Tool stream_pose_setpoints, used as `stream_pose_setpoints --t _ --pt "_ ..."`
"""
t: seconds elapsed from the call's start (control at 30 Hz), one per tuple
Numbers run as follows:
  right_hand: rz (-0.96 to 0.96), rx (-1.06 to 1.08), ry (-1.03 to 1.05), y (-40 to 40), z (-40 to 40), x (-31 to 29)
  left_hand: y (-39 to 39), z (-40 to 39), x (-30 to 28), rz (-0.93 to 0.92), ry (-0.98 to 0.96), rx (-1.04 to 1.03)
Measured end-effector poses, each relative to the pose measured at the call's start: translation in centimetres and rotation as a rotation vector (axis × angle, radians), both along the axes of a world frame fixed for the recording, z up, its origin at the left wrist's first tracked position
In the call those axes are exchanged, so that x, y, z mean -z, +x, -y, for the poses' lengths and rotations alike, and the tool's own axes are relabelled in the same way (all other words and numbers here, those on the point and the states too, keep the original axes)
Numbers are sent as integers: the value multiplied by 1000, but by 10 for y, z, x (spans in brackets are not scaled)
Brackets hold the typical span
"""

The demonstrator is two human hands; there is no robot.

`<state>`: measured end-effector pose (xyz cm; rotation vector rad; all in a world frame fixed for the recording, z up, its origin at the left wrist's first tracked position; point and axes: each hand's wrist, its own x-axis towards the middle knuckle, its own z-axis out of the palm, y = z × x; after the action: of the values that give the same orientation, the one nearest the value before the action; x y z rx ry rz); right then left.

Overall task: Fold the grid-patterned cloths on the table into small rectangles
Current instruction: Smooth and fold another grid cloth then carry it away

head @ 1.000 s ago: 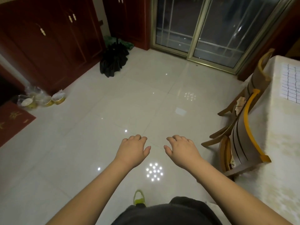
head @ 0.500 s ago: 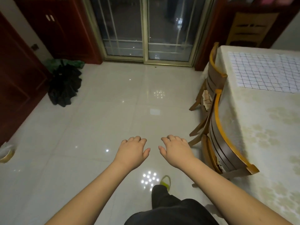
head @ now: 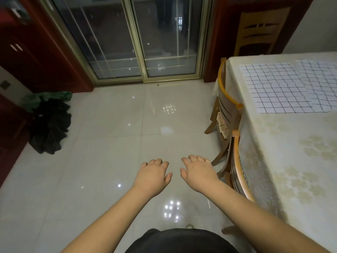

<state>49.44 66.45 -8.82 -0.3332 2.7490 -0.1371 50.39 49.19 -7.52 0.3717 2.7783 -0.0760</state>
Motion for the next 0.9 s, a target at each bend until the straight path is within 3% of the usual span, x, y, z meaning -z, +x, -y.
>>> stream_pose_setpoints --t 0.63,0.9 --pt "-46 297 67 -247 14 -12 -308 6 0 -25 98 307" --pt "-33 488 8 -303 -11 -19 -401 -33 -2 -40 134 505"
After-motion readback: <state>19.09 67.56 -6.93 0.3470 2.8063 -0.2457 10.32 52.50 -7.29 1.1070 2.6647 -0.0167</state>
